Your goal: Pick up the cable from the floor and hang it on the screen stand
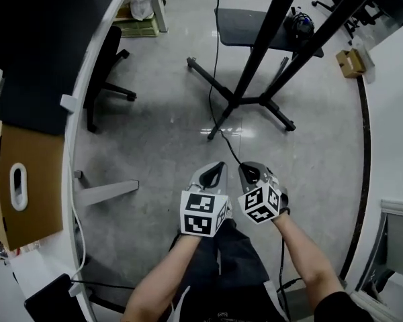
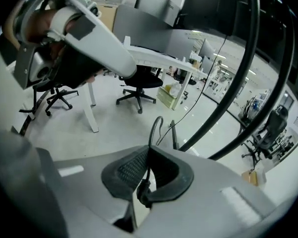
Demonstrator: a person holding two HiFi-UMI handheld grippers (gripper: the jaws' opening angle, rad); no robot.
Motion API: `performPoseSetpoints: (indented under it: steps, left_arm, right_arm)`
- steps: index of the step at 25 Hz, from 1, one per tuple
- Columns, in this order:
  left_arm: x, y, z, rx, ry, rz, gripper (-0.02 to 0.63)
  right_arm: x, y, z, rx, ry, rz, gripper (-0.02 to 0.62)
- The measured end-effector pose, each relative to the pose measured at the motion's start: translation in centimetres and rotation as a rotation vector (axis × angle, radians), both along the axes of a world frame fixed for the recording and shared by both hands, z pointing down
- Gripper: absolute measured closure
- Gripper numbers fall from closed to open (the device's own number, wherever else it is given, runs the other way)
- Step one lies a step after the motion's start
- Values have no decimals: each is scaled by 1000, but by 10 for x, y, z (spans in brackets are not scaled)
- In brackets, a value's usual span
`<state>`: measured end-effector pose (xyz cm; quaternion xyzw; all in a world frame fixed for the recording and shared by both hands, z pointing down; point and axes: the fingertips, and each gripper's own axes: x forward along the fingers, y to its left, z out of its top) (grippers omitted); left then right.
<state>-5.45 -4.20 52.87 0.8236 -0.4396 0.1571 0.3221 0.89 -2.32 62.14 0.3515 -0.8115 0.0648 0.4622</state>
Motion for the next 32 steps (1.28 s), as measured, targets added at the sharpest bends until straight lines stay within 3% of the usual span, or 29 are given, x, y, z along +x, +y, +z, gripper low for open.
performPoseSetpoints:
  steps: [12, 19, 32]
  left_arm:
    - [-7, -47, -154, 222, 30, -5, 607]
    - [-9, -81, -245, 379, 70, 9, 607]
    - [-2, -120, -399, 576, 81, 57, 607]
  right_arm:
    - [-16, -53, -199, 334, 33, -112, 581]
    - [-28, -94, -323, 565, 59, -132, 581]
    - [-33, -142, -527, 878, 109, -146, 580]
